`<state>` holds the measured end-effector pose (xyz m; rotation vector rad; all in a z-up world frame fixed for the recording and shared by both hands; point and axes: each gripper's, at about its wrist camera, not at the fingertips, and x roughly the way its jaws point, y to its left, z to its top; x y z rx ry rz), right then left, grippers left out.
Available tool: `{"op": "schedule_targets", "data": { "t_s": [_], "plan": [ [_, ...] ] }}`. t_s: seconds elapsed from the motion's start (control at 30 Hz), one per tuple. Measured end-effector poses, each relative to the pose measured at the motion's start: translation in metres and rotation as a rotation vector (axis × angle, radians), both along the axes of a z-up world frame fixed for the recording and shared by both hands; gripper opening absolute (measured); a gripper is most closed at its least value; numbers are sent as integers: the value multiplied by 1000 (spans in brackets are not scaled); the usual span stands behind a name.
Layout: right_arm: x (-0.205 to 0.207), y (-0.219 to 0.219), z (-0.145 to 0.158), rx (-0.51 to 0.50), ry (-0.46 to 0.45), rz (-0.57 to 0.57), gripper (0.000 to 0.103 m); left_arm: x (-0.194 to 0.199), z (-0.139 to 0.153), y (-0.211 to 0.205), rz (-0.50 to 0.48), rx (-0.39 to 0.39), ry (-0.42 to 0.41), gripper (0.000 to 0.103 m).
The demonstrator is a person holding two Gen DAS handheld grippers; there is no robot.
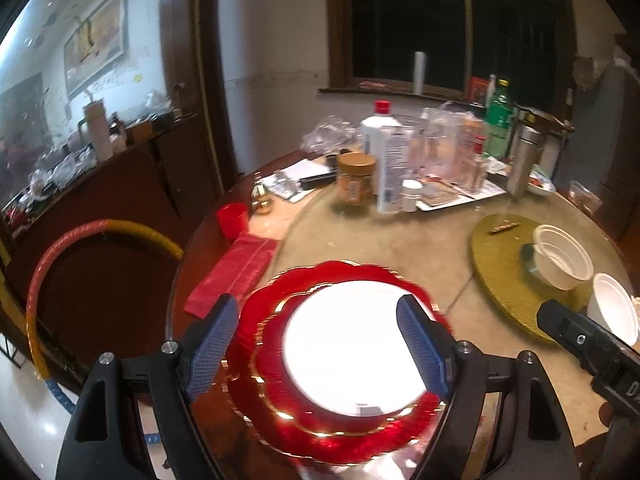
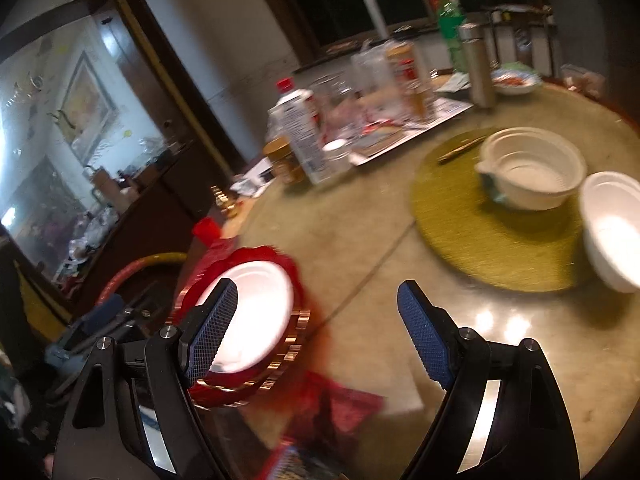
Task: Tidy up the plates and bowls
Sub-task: 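Move both tools to the large white foam bowl beside the gold mat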
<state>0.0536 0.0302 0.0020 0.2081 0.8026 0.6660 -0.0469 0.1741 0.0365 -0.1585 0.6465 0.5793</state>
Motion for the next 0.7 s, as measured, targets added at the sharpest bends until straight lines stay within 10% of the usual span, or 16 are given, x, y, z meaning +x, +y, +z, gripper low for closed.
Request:
{"op": "schedule_targets", "data": {
  "t_s": [0.7],
  "plan": [
    [11, -138, -17, -149, -1, -271, 83, 73, -22, -122, -332, -17, 97, 82]
  ]
}}
